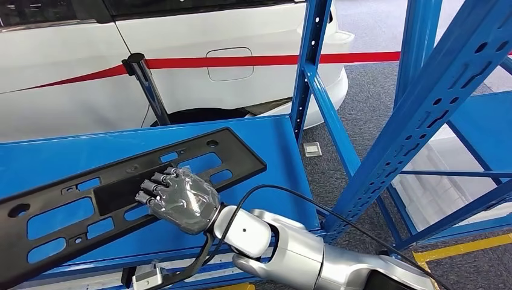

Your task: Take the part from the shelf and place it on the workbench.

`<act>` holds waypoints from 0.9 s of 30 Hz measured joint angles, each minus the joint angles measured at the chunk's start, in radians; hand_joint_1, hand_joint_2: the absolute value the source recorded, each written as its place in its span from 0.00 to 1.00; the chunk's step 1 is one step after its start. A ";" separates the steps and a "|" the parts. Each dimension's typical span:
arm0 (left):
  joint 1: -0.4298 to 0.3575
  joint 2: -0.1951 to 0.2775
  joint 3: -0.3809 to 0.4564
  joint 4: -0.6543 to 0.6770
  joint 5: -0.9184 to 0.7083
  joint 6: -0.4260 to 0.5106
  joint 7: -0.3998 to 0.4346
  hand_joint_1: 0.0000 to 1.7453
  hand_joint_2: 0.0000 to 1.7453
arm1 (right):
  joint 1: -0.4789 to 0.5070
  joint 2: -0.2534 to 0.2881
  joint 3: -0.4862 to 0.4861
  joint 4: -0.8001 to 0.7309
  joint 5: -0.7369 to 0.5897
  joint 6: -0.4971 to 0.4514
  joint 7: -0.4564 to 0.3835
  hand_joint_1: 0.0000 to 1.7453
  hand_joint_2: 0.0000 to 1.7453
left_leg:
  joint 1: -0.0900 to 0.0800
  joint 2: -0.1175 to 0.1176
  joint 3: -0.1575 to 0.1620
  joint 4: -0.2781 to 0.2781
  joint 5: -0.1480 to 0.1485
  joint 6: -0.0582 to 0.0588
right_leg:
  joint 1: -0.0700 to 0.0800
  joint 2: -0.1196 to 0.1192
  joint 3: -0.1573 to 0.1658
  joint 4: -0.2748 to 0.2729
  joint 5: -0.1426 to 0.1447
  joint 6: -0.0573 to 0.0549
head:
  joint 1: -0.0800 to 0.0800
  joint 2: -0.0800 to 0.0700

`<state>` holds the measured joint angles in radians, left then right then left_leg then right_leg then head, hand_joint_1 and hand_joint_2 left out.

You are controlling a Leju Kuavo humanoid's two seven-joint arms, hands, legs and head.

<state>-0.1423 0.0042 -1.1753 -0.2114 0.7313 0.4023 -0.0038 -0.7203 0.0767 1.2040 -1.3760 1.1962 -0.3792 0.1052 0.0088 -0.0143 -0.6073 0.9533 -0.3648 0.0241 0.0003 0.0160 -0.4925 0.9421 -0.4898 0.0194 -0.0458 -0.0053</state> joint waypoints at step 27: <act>-0.013 -0.001 -0.008 0.000 -0.018 -0.025 0.019 0.00 1.00 | 0.009 -0.049 -0.024 -0.118 -0.024 0.000 0.001 1.00 1.00 | 0.021 0.003 -0.042 0.045 -0.013 -0.041 | -0.031 0.001 -0.037 0.034 0.020 -0.002 | 0.007 0.000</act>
<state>-0.1557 0.0031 -1.1833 -0.2113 0.7136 0.3772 0.0148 -0.7111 0.0280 1.1798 -1.4944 1.1718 -0.3796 0.1064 0.0297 -0.0114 -0.6492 0.9978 -0.3781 -0.0165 -0.0302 0.0168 -0.5295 0.9763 -0.4701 0.0178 -0.0387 -0.0053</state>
